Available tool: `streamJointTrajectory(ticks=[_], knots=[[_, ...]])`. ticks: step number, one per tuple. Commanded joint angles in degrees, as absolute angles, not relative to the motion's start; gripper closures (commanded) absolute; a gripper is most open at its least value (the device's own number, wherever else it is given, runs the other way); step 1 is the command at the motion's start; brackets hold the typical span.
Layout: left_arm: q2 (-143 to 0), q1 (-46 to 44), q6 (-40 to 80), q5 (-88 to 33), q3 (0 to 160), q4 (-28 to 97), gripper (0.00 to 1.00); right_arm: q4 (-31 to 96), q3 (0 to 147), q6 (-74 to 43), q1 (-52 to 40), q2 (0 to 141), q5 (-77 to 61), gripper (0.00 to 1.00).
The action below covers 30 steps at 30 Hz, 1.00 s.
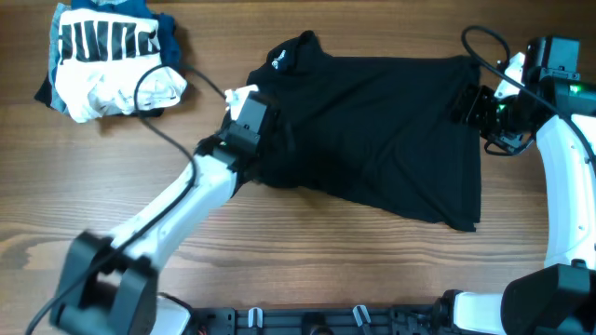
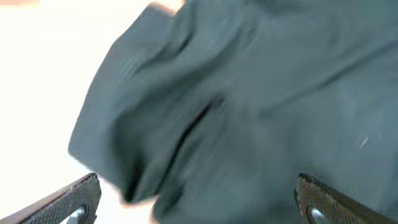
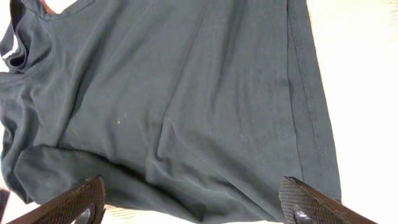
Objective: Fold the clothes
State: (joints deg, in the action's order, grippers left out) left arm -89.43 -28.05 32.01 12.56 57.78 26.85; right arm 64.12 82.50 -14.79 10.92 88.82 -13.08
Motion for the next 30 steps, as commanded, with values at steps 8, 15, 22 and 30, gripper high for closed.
streamJointTrajectory(ticks=[8,15,22,30], knots=[[-88.6,-30.3,34.8,6.6,47.9,27.8,0.00,62.3,82.1,-15.0,10.7,88.7,-13.8,0.09],[-93.0,-32.8,26.7,3.4,45.2,18.5,0.04,62.4,82.1,-15.2,10.7,88.7,-13.8,0.09],[-98.0,-32.8,26.7,3.4,45.2,16.8,0.15,62.3,82.1,-15.2,10.7,88.7,-13.8,0.09],[-97.8,-32.8,27.2,3.4,45.3,17.0,0.96,62.2,82.1,-15.2,10.7,88.7,-13.8,0.09]])
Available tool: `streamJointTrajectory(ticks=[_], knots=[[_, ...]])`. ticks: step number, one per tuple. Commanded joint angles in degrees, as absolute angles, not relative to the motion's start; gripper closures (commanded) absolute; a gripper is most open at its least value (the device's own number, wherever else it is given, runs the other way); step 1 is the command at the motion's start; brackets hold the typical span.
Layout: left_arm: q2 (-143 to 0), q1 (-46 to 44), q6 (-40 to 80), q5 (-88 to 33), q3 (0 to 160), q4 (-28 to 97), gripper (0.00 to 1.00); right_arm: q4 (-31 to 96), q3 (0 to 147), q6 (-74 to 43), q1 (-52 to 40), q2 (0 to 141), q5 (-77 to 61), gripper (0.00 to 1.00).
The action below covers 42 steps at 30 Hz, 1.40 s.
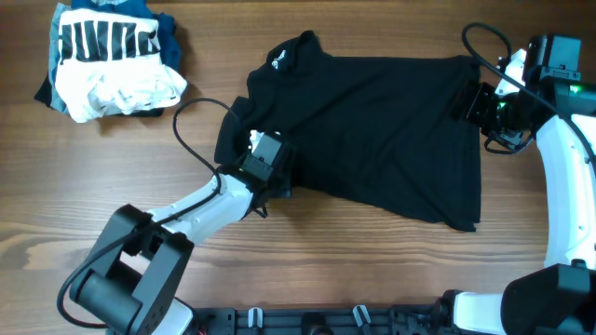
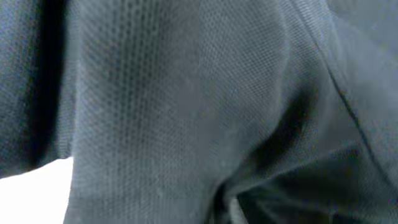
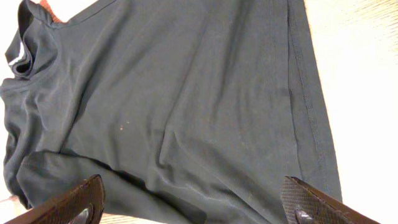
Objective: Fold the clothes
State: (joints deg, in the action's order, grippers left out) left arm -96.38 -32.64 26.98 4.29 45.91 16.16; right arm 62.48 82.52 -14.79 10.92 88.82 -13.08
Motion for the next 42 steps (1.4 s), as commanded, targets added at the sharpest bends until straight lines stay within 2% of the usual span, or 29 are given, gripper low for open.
streamJointTrajectory(ticks=[1,4,9,11,15,19,23,25,29,32,42], knots=[[-97.1,-32.6,27.4,3.4,45.8,18.0,0.96,62.3,82.1,-15.2,10.7,88.7,-13.8,0.09],[-92.2,-30.2,27.8,2.7,51.4,28.0,0.96,63.3,82.1,-15.2,10.7,88.7,-13.8,0.09],[-79.7,-24.1,27.2,2.0,70.6,54.4,0.96,68.8,82.1,-15.0,10.7,88.7,-13.8,0.08],[-76.9,-23.0,27.1,2.0,73.9,57.5,0.96,71.2,82.1,-15.0,10.7,88.7,-13.8,0.09],[-71.6,-22.6,27.2,4.0,74.8,56.4,0.96,77.6,81.7,-15.1,10.4,88.7,-14.0,0.10],[-73.6,-22.6,27.2,5.4,74.8,54.0,0.96,77.9,76.6,-16.0,5.7,88.6,-14.7,0.14],[-77.7,-22.6,27.2,5.4,74.8,52.8,0.96,69.9,67.2,-20.2,-2.2,88.6,-15.6,0.21],[-79.5,-22.6,27.2,5.4,74.8,52.4,0.96,64.8,62.3,-21.1,-6.2,88.6,-16.4,0.29],[-80.7,-22.6,27.2,5.4,74.8,51.0,0.96,53.9,55.2,-21.2,-12.5,88.7,-16.3,0.33],[-80.7,-22.6,27.2,5.4,74.8,50.3,0.96,46.9,50.9,-25.9,-15.0,88.9,-12.3,0.33],[-80.7,-22.6,27.2,5.4,74.8,50.3,0.96,41.3,50.1,-29.0,-15.1,99.8,-10.1,0.23]])
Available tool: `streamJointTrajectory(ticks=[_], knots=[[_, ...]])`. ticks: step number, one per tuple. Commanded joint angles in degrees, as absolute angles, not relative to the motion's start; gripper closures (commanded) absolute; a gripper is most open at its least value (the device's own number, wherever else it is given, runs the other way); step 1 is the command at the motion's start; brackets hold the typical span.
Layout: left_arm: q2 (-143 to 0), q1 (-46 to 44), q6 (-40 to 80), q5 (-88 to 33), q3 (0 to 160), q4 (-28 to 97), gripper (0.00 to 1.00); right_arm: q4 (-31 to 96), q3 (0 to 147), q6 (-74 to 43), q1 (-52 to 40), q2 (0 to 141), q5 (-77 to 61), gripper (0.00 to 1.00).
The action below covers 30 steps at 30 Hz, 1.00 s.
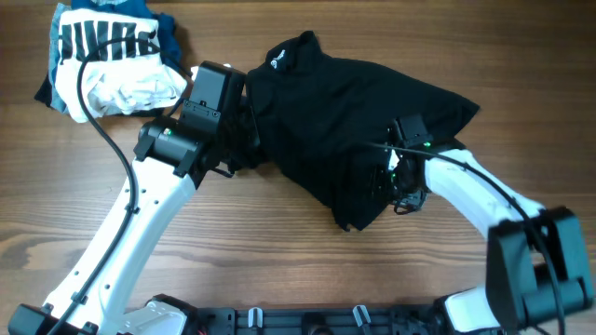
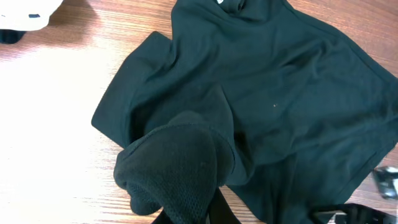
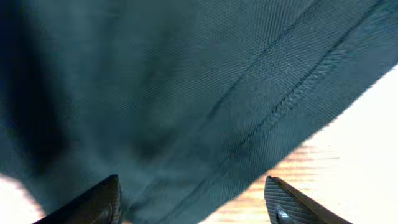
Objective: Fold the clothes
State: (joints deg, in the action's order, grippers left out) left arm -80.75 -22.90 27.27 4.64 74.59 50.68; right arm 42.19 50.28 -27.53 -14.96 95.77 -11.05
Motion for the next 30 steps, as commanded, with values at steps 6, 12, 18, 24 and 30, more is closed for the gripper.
streamJointTrajectory(ticks=[6,12,18,24,30], knots=[[-80.7,-22.6,27.2,5.4,74.8,50.4,0.96,40.2,50.1,-30.2,-15.0,102.9,-10.3,0.39],[-80.7,-22.6,27.2,5.4,74.8,50.4,0.96,46.2,51.5,-30.0,-11.7,102.8,-7.2,0.96],[-80.7,-22.7,27.4,5.3,74.8,50.8,0.96,54.5,56.3,-22.9,-1.5,99.6,-5.9,0.96],[-80.7,-22.8,27.4,2.2,74.5,51.4,0.96,58.7,63.1,-17.9,10.0,96.9,-6.7,0.96],[-80.7,-25.7,27.4,1.3,73.5,51.4,0.96,61.1,65.3,-13.5,10.8,94.0,-11.7,0.63]])
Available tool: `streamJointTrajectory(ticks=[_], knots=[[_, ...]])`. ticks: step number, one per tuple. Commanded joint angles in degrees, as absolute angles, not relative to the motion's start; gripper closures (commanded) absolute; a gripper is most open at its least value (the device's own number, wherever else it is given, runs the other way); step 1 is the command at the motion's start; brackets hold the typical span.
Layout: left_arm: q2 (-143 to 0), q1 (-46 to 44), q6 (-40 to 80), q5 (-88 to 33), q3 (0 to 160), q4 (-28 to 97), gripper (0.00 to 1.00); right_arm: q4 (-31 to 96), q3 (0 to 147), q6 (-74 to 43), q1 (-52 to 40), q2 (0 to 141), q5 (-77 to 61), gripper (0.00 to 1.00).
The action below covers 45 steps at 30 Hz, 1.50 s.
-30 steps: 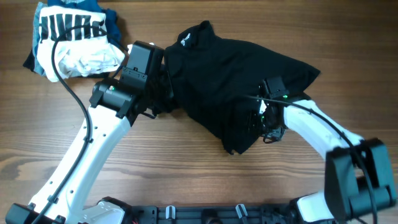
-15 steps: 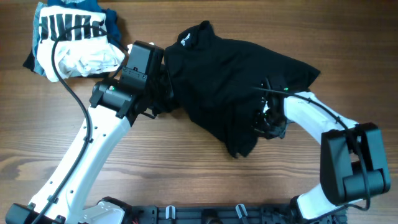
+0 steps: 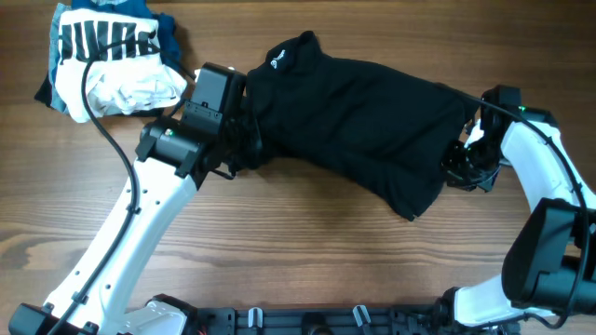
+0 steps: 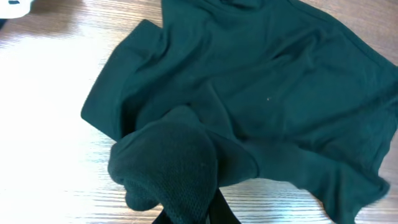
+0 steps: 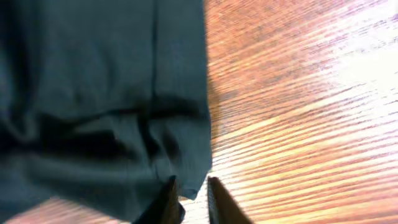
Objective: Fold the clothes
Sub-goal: 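Hold both ends and fold the shirt lengthwise into a strip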
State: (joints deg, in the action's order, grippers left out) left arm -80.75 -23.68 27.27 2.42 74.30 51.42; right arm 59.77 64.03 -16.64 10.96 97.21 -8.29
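Note:
A black shirt point(image 3: 354, 102) lies across the table's middle, collar at the far left and its lower end trailing to the near right. My left gripper point(image 3: 240, 140) is shut on a bunched fold of the shirt's left side point(image 4: 174, 168), held a little off the wood. At the shirt's right edge, my right gripper point(image 3: 456, 172) has its fingers point(image 5: 169, 199) close together on a corner of the hem point(image 5: 193, 180). The right wrist view shows the shirt point(image 5: 93, 93) hanging left of the wood.
A pile of other clothes point(image 3: 112, 56), white, black-striped and blue, sits at the far left corner. A black cable point(image 3: 102, 140) runs from the left arm past that pile. Bare wooden table point(image 3: 279, 251) lies in front of the shirt.
My right gripper was open over the shirt's near middle; now it is shut on the hem at the right. The shirt's lower end is stretched further right. The left arm has not moved.
First my left gripper was open at the shirt's left sleeve and the right stood open at the far right edge. Then the left pressed into the shirt's near-left edge. Later it held a bunch raised, with the right on the near middle; now both hold cloth.

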Motion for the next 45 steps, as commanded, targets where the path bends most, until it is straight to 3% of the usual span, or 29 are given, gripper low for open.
streamJointTrajectory(ticks=[1,2,4,8,15,29,40,41,43,45], knots=[[-80.8,-26.3,27.4,1.3,73.5,51.2,0.96,61.8,65.3,-13.5,10.8,93.2,-12.2,0.51],[-80.8,-27.0,27.4,1.3,73.5,50.9,0.96,63.1,65.3,-13.5,10.8,92.1,-12.8,0.44],[-81.1,-28.2,27.4,1.3,73.5,50.2,0.96,65.6,65.2,-13.5,10.4,89.9,-14.3,0.40],[-83.0,-28.9,27.4,1.3,73.5,49.7,0.96,67.4,63.9,-15.7,4.9,87.8,-14.5,0.40],[-85.7,-28.9,27.4,1.3,73.5,49.8,0.96,64.2,58.8,-31.1,-7.8,89.0,-4.2,0.44],[-86.0,-28.9,27.4,1.3,73.5,49.4,0.96,51.0,46.4,-34.7,-8.4,89.1,-3.7,0.45],[-86.0,-28.9,27.4,1.6,73.5,49.5,0.96,47.5,46.0,-34.5,-8.4,98.9,-3.0,0.34],[-86.0,-28.9,27.4,1.6,73.5,49.5,0.96,47.4,46.0,-34.5,-8.4,99.1,-2.9,0.37],[-86.0,-28.9,27.4,1.6,73.5,49.4,0.96,47.4,46.0,-34.5,-8.4,99.1,-2.9,0.55],[-85.9,-28.9,27.2,1.6,73.5,49.7,0.96,48.1,46.4,-34.5,-8.2,99.1,-3.0,0.96]])
